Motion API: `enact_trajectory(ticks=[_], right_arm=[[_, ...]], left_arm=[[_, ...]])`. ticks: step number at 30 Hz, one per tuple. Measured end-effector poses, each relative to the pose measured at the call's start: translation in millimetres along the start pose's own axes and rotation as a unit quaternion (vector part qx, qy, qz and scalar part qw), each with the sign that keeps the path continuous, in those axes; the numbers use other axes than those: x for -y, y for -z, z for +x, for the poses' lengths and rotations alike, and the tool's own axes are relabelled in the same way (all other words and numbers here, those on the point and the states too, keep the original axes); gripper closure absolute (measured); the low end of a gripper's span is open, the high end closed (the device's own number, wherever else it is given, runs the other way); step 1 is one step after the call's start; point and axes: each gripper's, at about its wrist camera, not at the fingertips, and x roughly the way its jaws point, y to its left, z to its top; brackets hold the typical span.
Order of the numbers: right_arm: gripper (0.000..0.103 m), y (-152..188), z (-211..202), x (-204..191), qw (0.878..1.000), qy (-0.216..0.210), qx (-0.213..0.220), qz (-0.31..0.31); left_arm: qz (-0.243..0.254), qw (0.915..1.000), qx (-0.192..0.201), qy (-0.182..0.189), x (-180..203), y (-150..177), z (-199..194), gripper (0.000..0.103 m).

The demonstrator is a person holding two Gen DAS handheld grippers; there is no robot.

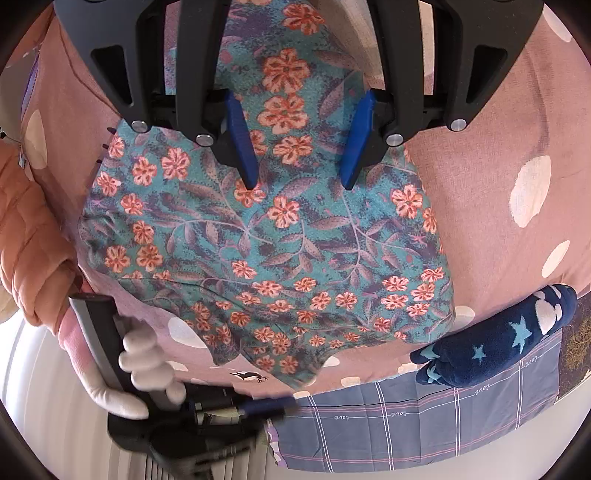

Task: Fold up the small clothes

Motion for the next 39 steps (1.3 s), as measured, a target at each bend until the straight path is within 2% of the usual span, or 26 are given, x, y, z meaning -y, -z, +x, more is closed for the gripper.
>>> enact_trajectory(ticks=[1, 2, 5, 8, 11, 13, 14, 15, 16, 18, 19, 21, 22, 24, 26, 27, 28, 30, 31, 34, 37, 39], right_arm=[[0.091, -3, -3, -9, 1.0, 0.003, 0.018, -0.021], [0.091, -7, -4, -13, 0.998, 0.03, 0.033, -0.033], [0.088, -12, 2, -4, 0.984, 0.164, 0.055, -0.033], [0.088, -4, 8, 17, 0.992, 0.129, 0.012, 0.013], [0.088, 9, 11, 23, 0.993, 0.114, -0.026, 0.006], [0.078, 16, 18, 28, 0.995, 0.063, -0.075, 0.013], [0.078, 20, 24, 30, 0.993, 0.068, -0.097, 0.011], [0.08, 21, 25, 34, 0.988, 0.123, -0.099, 0.002], [0.103, 23, 27, 35, 0.979, 0.181, -0.091, -0.008], [0.103, 23, 16, 28, 0.968, 0.244, -0.047, -0.023], [0.097, 23, 9, 21, 0.964, 0.261, -0.028, -0.03], [0.096, 33, -13, 1, 0.975, 0.219, -0.004, -0.041], [0.096, 44, -25, -14, 0.984, 0.172, -0.002, -0.053], [0.096, 70, -38, -40, 0.99, 0.11, -0.017, -0.081], [0.092, 97, -44, -59, 0.99, 0.074, -0.036, -0.113], [0.088, 109, -44, -66, 0.988, 0.073, -0.042, -0.128], [0.082, 126, -45, -67, 0.983, 0.099, -0.05, -0.148], [0.08, 148, -41, -57, 0.963, 0.195, -0.057, -0.177], [0.081, 157, -40, -47, 0.955, 0.225, -0.06, -0.182], [0.081, 165, -58, -35, 0.971, 0.197, -0.031, -0.132], [0.077, 172, -82, -52, 0.977, 0.17, -0.002, -0.131], [0.076, 180, -87, -60, 0.979, 0.153, -0.004, -0.134]], left_arm=[[0.0, 1.0, 0.0, 0.0, 0, 0, 0, 0.055], [0.001, 1.0, 0.0, -0.001, 0, 0, 0, 0.055], [0.002, 1.0, 0.0, -0.002, 1, 0, 0, 0.055], [0.0, 1.0, 0.001, 0.0, 0, 0, 0, 0.055], [0.0, 1.0, 0.001, 0.001, 0, 0, 0, 0.055], [0.001, 1.0, 0.001, 0.0, 0, 0, 0, 0.055], [0.001, 1.0, 0.002, 0.0, 0, 0, 0, 0.055], [0.001, 1.0, 0.003, 0.001, 0, 0, 0, 0.055], [-0.001, 1.0, 0.003, 0.001, -1, 1, 0, 0.055], [0.0, 1.0, 0.005, -0.001, 0, 2, -1, 0.055], [0.001, 1.0, 0.006, -0.004, 0, 3, -2, 0.055], [0.004, 0.9999, 0.007, -0.012, 4, 4, -7, 0.055], [0.003, 0.9999, 0.008, -0.012, 4, 5, -10, 0.055], [-0.008, 0.9999, 0.012, -0.007, 3, 6, -19, 0.055], [-0.019, 0.9996, 0.02, 0.0, 1, 8, -31, 0.055], [-0.023, 0.9994, 0.027, 0.003, 0, 11, -40, 0.055], [-0.024, 0.9992, 0.031, 0.003, 0, 13, -46, 0.055], [-0.021, 0.9993, 0.031, -0.001, 1, 21, -58, 0.055], [-0.018, 0.9995, 0.027, -0.004, 2, 27, -62, 0.054], [-0.008, 0.9999, 0.009, -0.01, 8, 46, -71, 0.052], [-0.005, 1.0, -0.003, -0.006, 13, 66, -78, 0.052], [-0.005, 1.0, -0.007, 0.002, 17, 77, -80, 0.052]])
